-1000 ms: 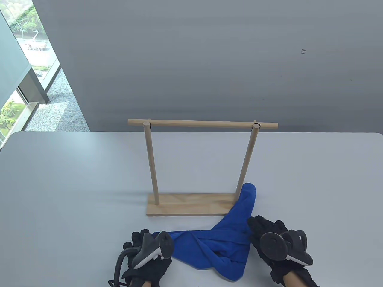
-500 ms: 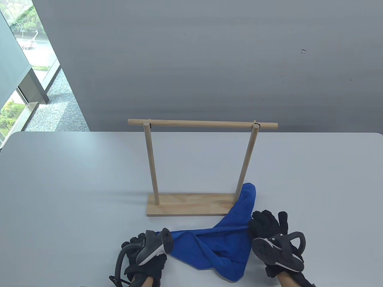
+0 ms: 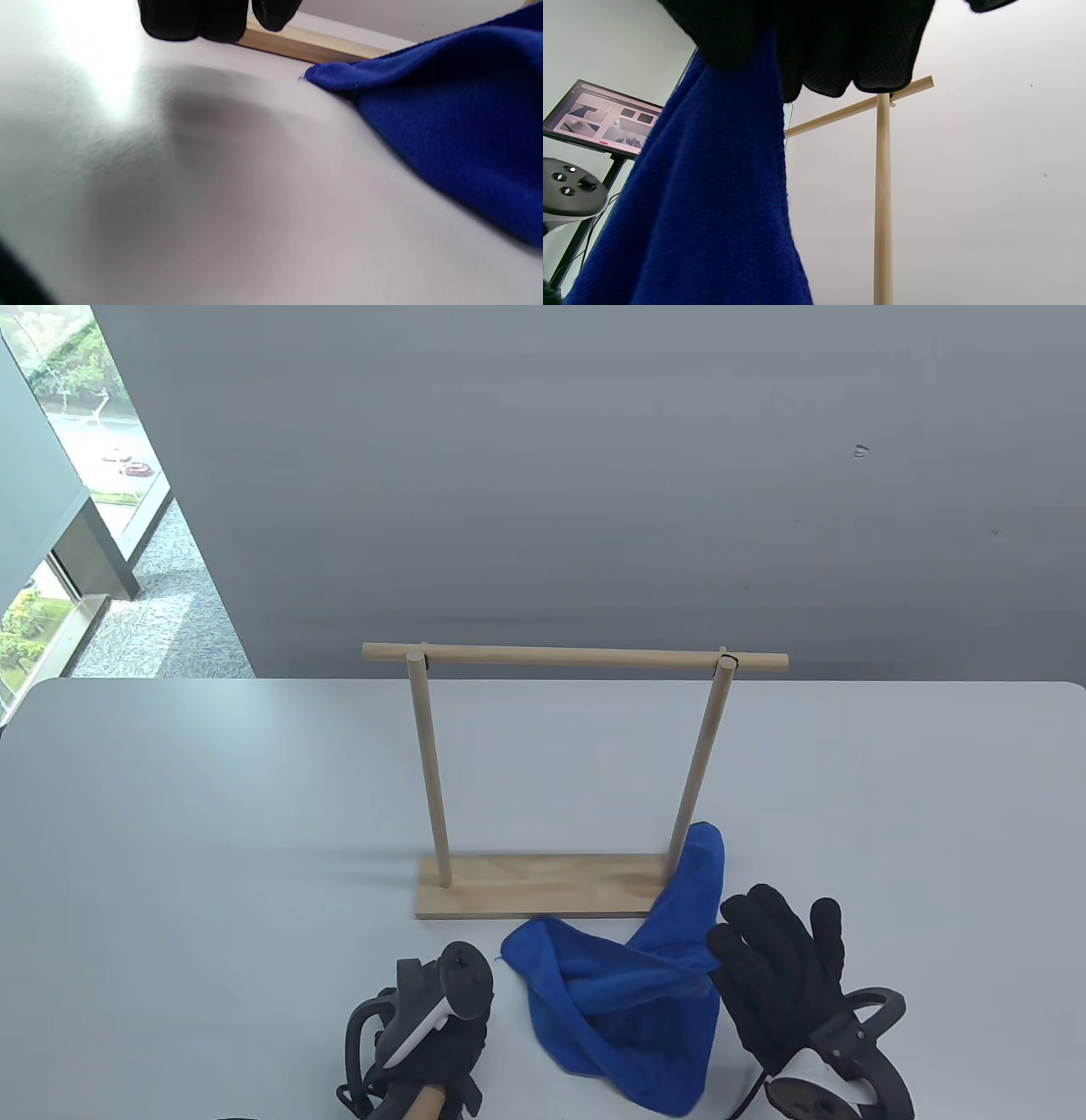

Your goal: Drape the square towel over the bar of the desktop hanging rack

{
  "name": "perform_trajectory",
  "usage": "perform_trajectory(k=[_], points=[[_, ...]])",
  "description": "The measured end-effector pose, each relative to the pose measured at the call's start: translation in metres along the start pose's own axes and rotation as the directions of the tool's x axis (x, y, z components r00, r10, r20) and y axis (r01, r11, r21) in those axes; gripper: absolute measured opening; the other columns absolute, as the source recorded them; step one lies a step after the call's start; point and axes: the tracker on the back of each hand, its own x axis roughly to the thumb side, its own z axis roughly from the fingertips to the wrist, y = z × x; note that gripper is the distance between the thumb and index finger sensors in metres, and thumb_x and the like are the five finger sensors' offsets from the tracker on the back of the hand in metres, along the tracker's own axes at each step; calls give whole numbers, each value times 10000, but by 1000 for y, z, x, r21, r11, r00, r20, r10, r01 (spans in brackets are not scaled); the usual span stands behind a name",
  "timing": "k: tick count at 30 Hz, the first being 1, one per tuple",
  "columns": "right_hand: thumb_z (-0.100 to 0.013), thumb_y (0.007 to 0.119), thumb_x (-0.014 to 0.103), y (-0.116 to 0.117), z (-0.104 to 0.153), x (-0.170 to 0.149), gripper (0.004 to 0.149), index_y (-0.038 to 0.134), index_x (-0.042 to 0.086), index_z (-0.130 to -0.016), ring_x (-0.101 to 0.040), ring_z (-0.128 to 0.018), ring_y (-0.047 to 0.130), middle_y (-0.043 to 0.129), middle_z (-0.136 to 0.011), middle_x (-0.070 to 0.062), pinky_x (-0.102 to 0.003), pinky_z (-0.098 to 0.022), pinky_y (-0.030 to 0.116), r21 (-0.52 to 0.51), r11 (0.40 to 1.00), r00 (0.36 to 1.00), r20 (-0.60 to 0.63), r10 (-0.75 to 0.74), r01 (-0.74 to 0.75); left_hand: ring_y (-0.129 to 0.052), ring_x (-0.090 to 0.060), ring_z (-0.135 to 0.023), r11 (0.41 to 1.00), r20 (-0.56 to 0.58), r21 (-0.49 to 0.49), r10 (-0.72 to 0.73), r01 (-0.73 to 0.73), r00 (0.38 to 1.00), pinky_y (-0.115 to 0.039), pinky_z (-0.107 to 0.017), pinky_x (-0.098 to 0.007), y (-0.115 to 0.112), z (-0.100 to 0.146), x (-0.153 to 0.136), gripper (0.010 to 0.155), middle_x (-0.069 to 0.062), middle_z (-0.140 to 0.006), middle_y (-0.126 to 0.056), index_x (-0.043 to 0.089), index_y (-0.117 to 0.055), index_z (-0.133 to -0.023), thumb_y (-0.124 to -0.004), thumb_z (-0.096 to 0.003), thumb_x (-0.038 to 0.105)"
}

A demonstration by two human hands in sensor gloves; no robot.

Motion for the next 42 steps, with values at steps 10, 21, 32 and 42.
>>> perform_trajectory(k=[10, 21, 32, 42], points=[[-557, 659, 327, 0, -1, 2, 388, 754, 100, -857, -456, -881, 758, 720, -969, -189, -737, -603, 417, 13, 1000, 999, 33, -13, 13, -857, -388, -761, 881, -104, -44, -473, 472, 875, -575, -689, -625, -36, -47, 59, 796, -162, -920, -743, 100, -609, -1035, -445, -491, 657], [-556, 666, 314, -25, 4, -23, 379, 754, 93, -852, -456, -880, 757, 721, -964, -187, -738, -608, 405, -121, 991, 983, -179, 38, -60, -946, -249, -736, 944, -59, 171, -275, 281, 960, -649, -676, -582, -11, -26, 28, 387, -31, -852, -797, 268, -653, -836, -713, -472, 387], [-567, 667, 338, -44, 12, -63, 382, 749, 113, -864, -470, -918, 703, 702, -987, -170, -784, -578, 295, -202, 977, 892, -426, -152, 69, -1026, -94, -484, 737, 183, 648, 95, -193, 978, -717, -637, -534, 67, 20, -28, 475, -21, -754, -886, 214, -692, -956, -679, -492, 313], [-574, 679, 324, -69, -47, -92, 373, 774, 99, -856, -501, -912, 698, 736, -967, -182, -800, -573, 268, -425, 875, 834, -376, -404, 232, -1028, -83, -539, 523, 320, 789, 101, -324, 942, -665, -684, -531, 192, 83, -44, 405, 51, -700, -887, 297, -752, -848, -653, -478, 428]])
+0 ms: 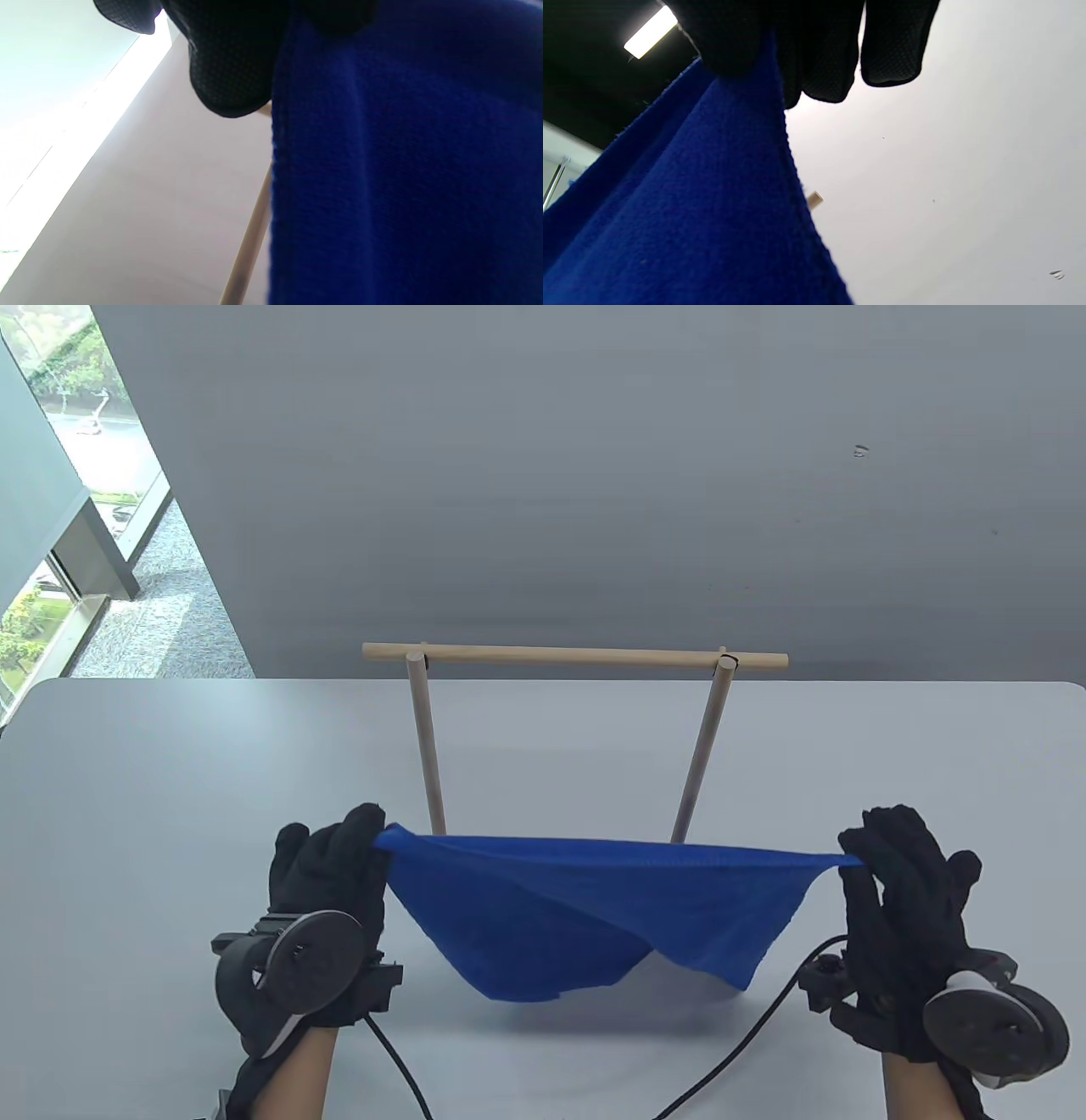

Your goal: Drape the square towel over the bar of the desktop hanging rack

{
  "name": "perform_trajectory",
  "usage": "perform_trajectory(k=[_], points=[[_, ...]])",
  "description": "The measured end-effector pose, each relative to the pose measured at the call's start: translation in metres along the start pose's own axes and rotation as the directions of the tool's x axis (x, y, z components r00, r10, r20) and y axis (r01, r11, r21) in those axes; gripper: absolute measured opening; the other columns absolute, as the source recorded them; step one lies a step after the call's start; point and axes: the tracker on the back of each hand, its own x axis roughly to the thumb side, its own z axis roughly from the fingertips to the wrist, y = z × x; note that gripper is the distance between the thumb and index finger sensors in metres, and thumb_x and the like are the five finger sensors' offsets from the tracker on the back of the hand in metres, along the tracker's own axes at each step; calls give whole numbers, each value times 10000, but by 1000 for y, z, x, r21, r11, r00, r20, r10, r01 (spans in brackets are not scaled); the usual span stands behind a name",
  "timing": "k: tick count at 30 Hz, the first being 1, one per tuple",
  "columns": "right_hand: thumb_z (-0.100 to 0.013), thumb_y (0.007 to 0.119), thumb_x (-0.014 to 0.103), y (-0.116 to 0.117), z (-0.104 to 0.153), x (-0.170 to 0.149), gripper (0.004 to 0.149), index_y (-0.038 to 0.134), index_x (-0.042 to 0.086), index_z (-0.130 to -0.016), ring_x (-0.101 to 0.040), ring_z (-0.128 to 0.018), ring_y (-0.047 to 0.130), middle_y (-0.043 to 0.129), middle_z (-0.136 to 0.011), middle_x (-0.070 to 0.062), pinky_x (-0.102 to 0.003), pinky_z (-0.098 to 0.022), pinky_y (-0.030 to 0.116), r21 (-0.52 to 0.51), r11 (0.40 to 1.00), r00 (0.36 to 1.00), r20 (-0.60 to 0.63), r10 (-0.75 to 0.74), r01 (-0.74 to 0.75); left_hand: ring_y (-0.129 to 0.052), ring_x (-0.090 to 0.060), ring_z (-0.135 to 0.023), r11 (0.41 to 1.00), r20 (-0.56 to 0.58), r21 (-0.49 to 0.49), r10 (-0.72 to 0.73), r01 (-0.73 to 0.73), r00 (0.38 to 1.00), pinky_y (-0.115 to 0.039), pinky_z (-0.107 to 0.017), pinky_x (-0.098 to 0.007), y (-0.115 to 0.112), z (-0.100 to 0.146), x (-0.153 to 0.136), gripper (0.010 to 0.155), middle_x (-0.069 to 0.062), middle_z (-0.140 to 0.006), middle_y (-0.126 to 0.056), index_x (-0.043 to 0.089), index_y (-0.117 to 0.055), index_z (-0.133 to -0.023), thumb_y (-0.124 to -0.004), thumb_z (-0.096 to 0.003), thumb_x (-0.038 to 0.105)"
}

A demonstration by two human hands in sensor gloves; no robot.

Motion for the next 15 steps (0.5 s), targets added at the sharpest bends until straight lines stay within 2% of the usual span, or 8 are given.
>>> perform_trajectory(k=[3, 7, 8, 10, 12, 13, 15], points=[[-576, 676, 317, 3, -37, 8, 370, 771, 94, -855, -502, -907, 700, 739, -961, -186, -799, -575, 267, -29, 997, 997, -18, -78, 77, -1017, -111, -576, 989, -89, 18, 149, -148, 985, -645, -686, -559, 15, -33, 7, 402, 50, -712, -880, 296, -761, -834, -670, -470, 442], [-582, 675, 316, 13, -82, 18, 370, 765, 98, -868, -510, -926, 674, 724, -978, -186, -798, -588, 253, 19, 996, 994, -57, -90, 92, -1011, -152, -633, 990, -141, 62, 136, -128, 981, -616, -700, -567, 24, -70, 9, 396, 59, -719, -883, 315, -779, -817, -692, -459, 462], [-583, 673, 313, 17, -91, 18, 369, 765, 100, -870, -508, -929, 674, 724, -979, -186, -797, -592, 257, 29, 996, 994, -69, -82, 84, -1017, -160, -646, 994, -130, 64, 98, -90, 987, -620, -702, -560, 25, -79, 10, 396, 59, -720, -886, 319, -784, -815, -696, -458, 466], [-582, 679, 305, 25, -111, 16, 367, 770, 97, -870, -517, -929, 670, 728, -979, -189, -792, -605, 278, 58, 995, 993, -93, -76, 82, -1021, -171, -674, 990, -53, 78, -111, 115, 992, -624, -704, -554, 22, -96, 14, 392, 63, -738, -889, 336, -790, -813, -700, -455, 467], [-583, 684, 302, 31, -124, 12, 366, 774, 101, -875, -520, -937, 660, 729, -983, -191, -785, -621, 301, 80, 993, 990, -117, -79, 89, -1039, -162, -701, 956, 17, 86, -282, 280, 959, -650, -699, -523, 17, -108, 17, 389, 74, -758, -906, 358, -794, -811, -695, -453, 477], [-584, 686, 301, 35, -131, 10, 366, 775, 101, -878, -522, -941, 654, 728, -986, -189, -782, -626, 306, 95, 991, 987, -135, -83, 96, -1069, -135, -669, 941, 34, 93, -330, 326, 943, -690, -684, -479, 14, -114, 18, 389, 87, -743, -930, 368, -801, -806, -693, -451, 486], [-587, 686, 300, 43, -141, 3, 364, 776, 107, -882, -520, -942, 660, 734, -986, -187, -779, -632, 317, 111, 987, 979, -179, -97, 118, -1101, -123, -600, 958, 0, 71, -279, 278, 960, -747, -649, -441, 6, -126, 16, 389, 77, -714, -958, 362, -818, -801, -706, -449, 482]])
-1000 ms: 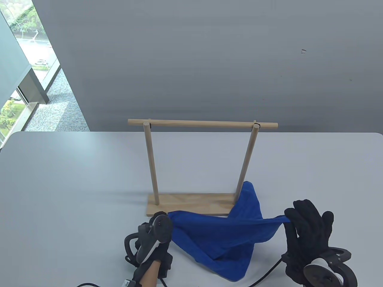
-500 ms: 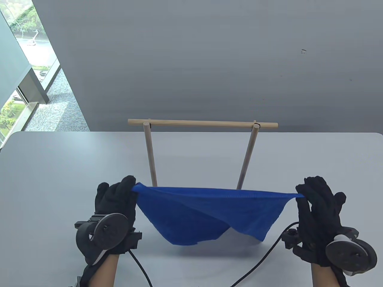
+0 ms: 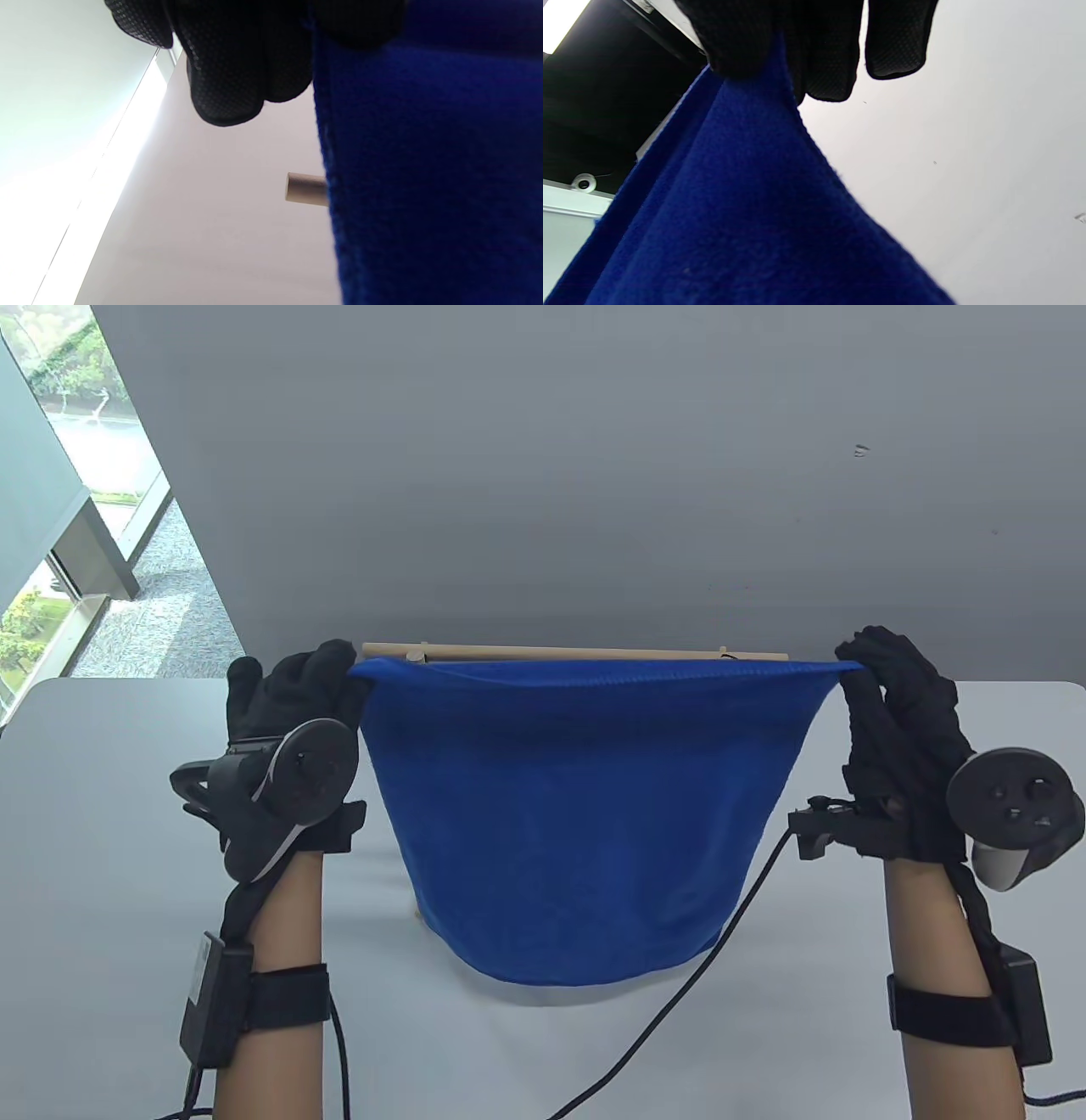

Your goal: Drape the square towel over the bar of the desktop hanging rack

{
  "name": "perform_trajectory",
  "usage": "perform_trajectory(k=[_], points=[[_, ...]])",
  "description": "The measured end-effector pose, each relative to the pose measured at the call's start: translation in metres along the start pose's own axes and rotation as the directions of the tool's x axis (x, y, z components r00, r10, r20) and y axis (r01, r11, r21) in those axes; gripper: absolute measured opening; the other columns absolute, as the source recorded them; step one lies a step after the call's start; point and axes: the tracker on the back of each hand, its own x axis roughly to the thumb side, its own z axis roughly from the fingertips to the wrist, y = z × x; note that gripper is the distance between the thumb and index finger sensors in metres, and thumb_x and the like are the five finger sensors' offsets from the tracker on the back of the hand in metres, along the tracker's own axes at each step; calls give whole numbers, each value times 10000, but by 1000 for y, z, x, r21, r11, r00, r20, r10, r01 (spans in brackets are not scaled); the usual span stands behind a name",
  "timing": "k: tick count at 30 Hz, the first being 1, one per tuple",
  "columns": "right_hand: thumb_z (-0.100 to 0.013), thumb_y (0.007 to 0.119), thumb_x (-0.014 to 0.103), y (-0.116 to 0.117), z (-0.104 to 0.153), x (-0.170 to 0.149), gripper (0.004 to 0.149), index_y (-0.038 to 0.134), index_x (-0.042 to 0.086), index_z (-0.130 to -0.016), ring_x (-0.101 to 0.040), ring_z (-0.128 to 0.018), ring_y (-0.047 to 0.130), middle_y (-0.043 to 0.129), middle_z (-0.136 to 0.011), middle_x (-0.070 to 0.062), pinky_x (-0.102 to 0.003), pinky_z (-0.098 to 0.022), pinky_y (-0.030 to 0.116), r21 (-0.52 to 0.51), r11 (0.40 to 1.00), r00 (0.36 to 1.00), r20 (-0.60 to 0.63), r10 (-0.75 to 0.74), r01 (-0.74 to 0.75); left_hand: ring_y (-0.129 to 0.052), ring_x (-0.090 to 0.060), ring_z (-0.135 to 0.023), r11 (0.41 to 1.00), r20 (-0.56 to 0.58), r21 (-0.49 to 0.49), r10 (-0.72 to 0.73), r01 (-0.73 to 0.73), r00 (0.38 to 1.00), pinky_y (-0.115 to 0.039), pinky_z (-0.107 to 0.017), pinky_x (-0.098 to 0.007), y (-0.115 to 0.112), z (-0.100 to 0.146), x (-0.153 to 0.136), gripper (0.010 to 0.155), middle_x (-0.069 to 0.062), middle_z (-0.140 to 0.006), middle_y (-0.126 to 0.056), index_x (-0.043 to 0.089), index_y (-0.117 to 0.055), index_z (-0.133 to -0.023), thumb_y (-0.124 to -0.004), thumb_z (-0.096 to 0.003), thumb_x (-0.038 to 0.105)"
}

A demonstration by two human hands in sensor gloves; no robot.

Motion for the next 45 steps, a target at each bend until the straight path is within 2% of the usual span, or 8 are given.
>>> perform_trajectory(k=[8, 12, 16, 20, 22, 27, 33, 45], points=[[-592, 690, 298, 37, -31, -22, 362, 796, 103, -878, -504, -905, 724, 774, -964, -190, -767, -631, 359, 56, 996, 991, -124, -58, 66, -1069, -163, -666, 932, -262, -141, 289, -333, 921, -759, -635, -458, -38, -44, -21, 394, 53, -767, -948, 356, -819, -820, -722, -466, 499], [-593, 682, 303, 58, -37, -54, 361, 805, 90, -857, -516, -874, 743, 795, -929, -208, -764, -598, 400, 100, 969, 938, -291, -190, 227, -1051, -224, -635, 731, -463, -158, 539, -664, 703, -742, -623, -496, -67, -48, -37, 390, -1, -747, -952, 302, -847, -813, -732, -487, 483], [-597, 682, 276, 77, -31, -87, 355, 808, 46, -835, -560, -858, 716, 785, -909, -248, -765, -583, 398, 127, 907, 837, -454, -307, 401, -1072, -172, -526, 604, -526, -188, 604, -774, 599, -772, -596, -480, -93, -44, -51, 378, 13, -658, -971, 289, -863, -775, -713, -499, 500], [-608, 650, 272, 96, -15, -110, 345, 793, 45, -825, -559, -864, 704, 784, -893, -242, -766, -581, 395, 192, 853, 798, -497, -342, 485, -1057, -175, -485, 252, -659, -52, 718, -966, 222, -765, -595, -479, -122, -30, -68, 371, 2, -612, -966, 249, -874, -742, -683, -523, 479], [-608, 647, 268, 101, -6, -118, 341, 789, 43, -821, -558, -869, 698, 783, -889, -242, -768, -580, 393, 200, 834, 778, -519, -355, 514, -1054, -173, -494, 168, -670, -44, 726, -985, 154, -760, -602, -477, -134, -23, -72, 371, 6, -617, -961, 245, -867, -746, -678, -527, 478], [-609, 644, 270, 110, 16, -132, 341, 789, 46, -820, -558, -870, 697, 784, -886, -240, -770, -579, 390, 258, 836, 794, -532, -296, 485, -1054, -160, -499, 121, -678, -24, 728, -992, 105, -760, -605, -472, -149, -8, -77, 369, 18, -620, -958, 251, -860, -748, -663, -532, 476], [-608, 640, 270, 115, 44, -151, 344, 787, 42, -821, -560, -862, 701, 784, -883, -244, -767, -576, 397, 285, 840, 792, -559, -246, 462, -1053, -168, -505, 170, -723, -54, 673, -984, 156, -755, -607, -481, -169, 18, -80, 367, 15, -626, -955, 250, -854, -750, -659, -531, 471], [-610, 635, 269, 113, 86, -183, 350, 782, 38, -828, -568, -856, 699, 775, -889, -252, -761, -575, 407, 311, 816, 755, -619, -216, 488, -1041, -197, -549, 91, -785, -61, 610, -994, 104, -722, -622, -515, -214, 83, -85, 368, 1, -662, -943, 249, -841, -767, -659, -530, 463]])
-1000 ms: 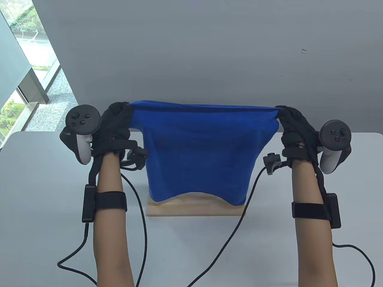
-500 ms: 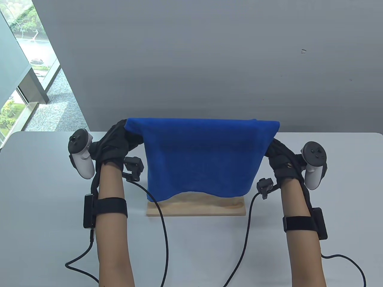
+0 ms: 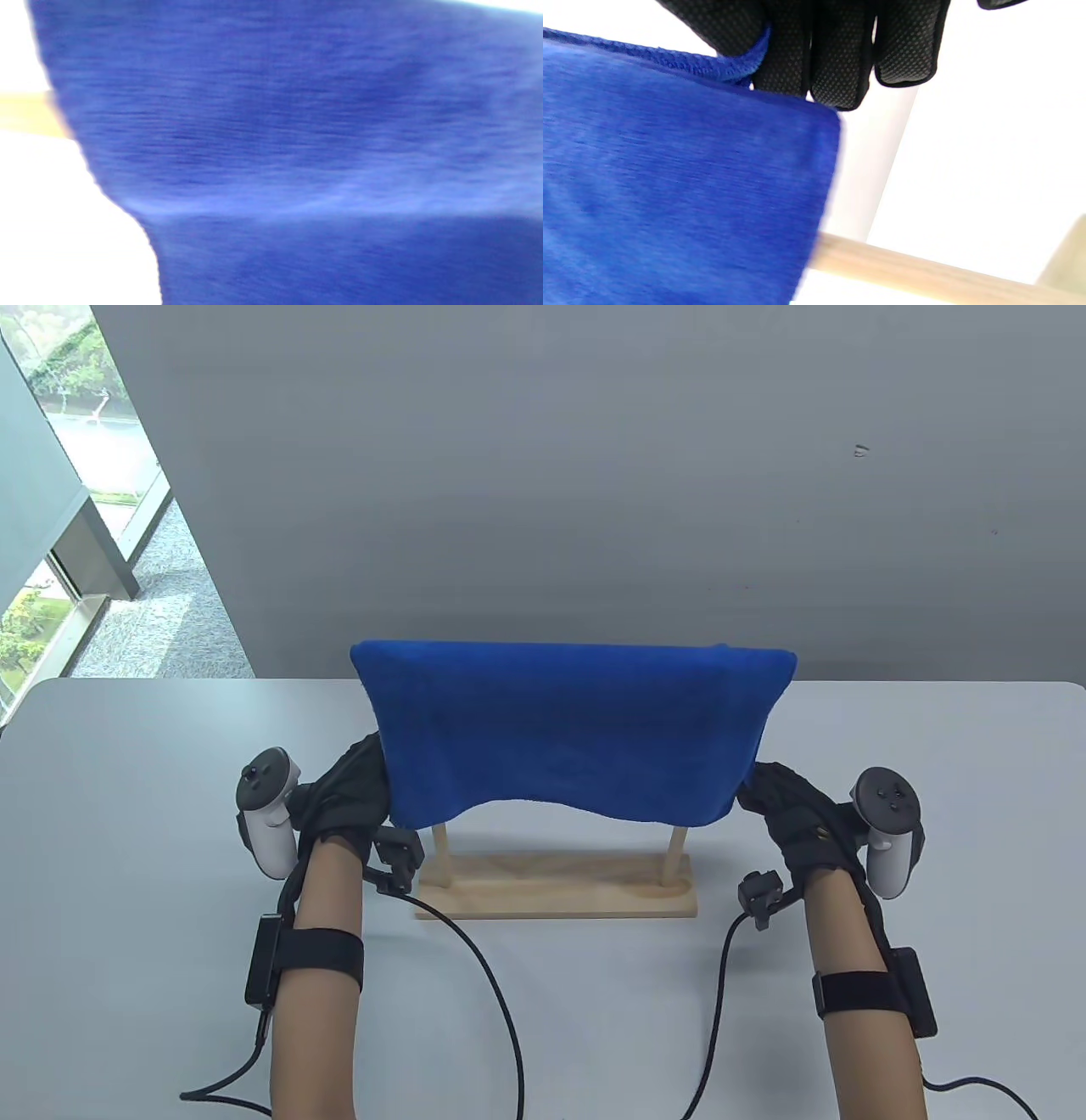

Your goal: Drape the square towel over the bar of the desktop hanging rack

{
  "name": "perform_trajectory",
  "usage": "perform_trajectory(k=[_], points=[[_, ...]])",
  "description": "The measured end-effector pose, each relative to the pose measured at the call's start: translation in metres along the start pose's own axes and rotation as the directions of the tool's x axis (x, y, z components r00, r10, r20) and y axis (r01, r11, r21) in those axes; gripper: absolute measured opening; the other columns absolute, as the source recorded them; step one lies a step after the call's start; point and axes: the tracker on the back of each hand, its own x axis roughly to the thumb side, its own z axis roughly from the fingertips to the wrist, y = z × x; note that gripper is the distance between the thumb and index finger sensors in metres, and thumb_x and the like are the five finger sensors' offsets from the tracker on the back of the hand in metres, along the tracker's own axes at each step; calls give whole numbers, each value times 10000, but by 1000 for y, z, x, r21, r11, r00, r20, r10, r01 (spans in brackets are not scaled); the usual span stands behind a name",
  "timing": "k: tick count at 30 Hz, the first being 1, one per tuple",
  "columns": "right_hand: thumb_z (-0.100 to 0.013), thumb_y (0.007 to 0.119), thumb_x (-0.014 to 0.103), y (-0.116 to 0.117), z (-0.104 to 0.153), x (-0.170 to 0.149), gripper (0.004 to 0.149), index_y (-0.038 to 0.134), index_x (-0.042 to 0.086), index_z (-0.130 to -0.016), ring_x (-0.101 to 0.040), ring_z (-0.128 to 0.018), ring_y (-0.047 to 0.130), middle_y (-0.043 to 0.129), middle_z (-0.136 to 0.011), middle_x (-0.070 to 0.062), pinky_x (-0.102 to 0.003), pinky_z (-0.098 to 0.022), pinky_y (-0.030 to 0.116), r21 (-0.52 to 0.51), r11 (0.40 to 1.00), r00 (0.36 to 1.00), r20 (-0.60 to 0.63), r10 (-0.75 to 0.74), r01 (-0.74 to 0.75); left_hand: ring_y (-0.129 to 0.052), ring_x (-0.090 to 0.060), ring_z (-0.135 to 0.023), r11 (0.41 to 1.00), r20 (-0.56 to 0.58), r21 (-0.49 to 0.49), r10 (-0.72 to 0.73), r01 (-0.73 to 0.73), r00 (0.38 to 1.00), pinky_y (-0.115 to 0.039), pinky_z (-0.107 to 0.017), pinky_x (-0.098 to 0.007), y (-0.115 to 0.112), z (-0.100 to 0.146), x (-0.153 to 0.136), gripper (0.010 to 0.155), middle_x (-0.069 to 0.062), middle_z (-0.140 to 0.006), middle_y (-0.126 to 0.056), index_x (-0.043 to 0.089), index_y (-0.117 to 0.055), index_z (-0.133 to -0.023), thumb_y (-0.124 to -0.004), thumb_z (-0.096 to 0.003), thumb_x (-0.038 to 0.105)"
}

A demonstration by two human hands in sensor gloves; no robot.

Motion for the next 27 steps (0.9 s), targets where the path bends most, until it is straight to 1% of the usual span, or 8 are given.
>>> perform_trajectory(k=[9, 11, 14, 16, 18, 21, 24, 27], points=[[-612, 625, 273, 10, 7, -19, 358, 774, 42, -842, -574, -855, 696, 766, -899, -261, -757, -574, 415, 18, 1000, 999, -45, 17, -16, -969, -281, -697, 999, -36, 33, 20, -18, 999, -641, -655, -576, 3, 13, -28, 368, -43, -784, -883, 265, -820, -796, -652, -534, 462], [-619, 607, 291, 10, 9, -21, 386, 762, 43, -870, -574, -853, 700, 764, -906, -266, -754, -573, 421, 1, 1000, 999, -36, -7, 7, -933, -311, -757, 998, -14, 33, 47, -46, 999, -610, -667, -590, 2, 16, -30, 397, -72, -856, -843, 264, -805, -826, -637, -540, 481], [-614, 607, 285, 9, 14, -25, 394, 775, 24, -857, -587, -829, 713, 779, -888, -280, -753, -563, 433, -26, 999, 998, -51, -28, 26, -912, -351, -774, 997, -23, 49, 58, -57, 998, -591, -662, -608, 4, 22, -35, 395, -112, -880, -826, 251, -807, -826, -634, -539, 460], [-616, 600, 275, 9, 18, -28, 405, 749, 4, -877, -601, -829, 698, 756, -898, -301, -752, -564, 433, 5, 1000, 994, -105, 13, -13, -872, -378, -807, 997, -78, 74, 14, -9, 997, -562, -666, -620, 8, 30, -40, 405, -144, -924, -773, 232, -754, -875, -629, -541, 424], [-619, 585, 277, 7, 23, -32, 437, 707, -17, -918, -619, -832, 679, 730, -917, -322, -752, -564, 432, 45, 994, 986, -129, 103, -98, -843, -405, -826, 995, -117, 88, -36, 47, 992, -540, -662, -635, 14, 39, -46, 434, -177, -948, -738, 202, -721, -916, -631, -538, 396], [-620, 580, 275, 7, 33, -37, 451, 691, -30, -932, -638, -835, 661, 705, -933, -341, -755, -563, 429, 139, 976, 967, -168, 190, -168, -769, -447, -877, 994, -169, 58, -81, 92, 982, -499, -665, -656, 19, 57, -57, 513, -229, -1004, -641, 147, -622, -996, -621, -543, 387], [-630, 565, 304, 10, 45, -36, 498, 649, -52, -968, -653, -843, 637, 659, -962, -365, -757, -563, 425, 213, 955, 955, -168, 246, -209, -694, -486, -921, 991, -179, 42, -117, 127, 977, -465, -664, -676, 17, 76, -62, 617, -274, -1043, -544, 98, -469, -1065, -606, -547, 405], [-633, 558, 333, 18, 64, -26, 552, 600, -75, -1002, -662, -853, 612, 611, -985, -390, -760, -562, 420, 243, 917, 930, -110, 351, -317, -623, -520, -949, 983, -144, 48, -167, 175, 975, -441, -658, -694, 6, 100, -65, 744, -320, -1066, -430, 62, -266, -1091, -579, -550, 466]])
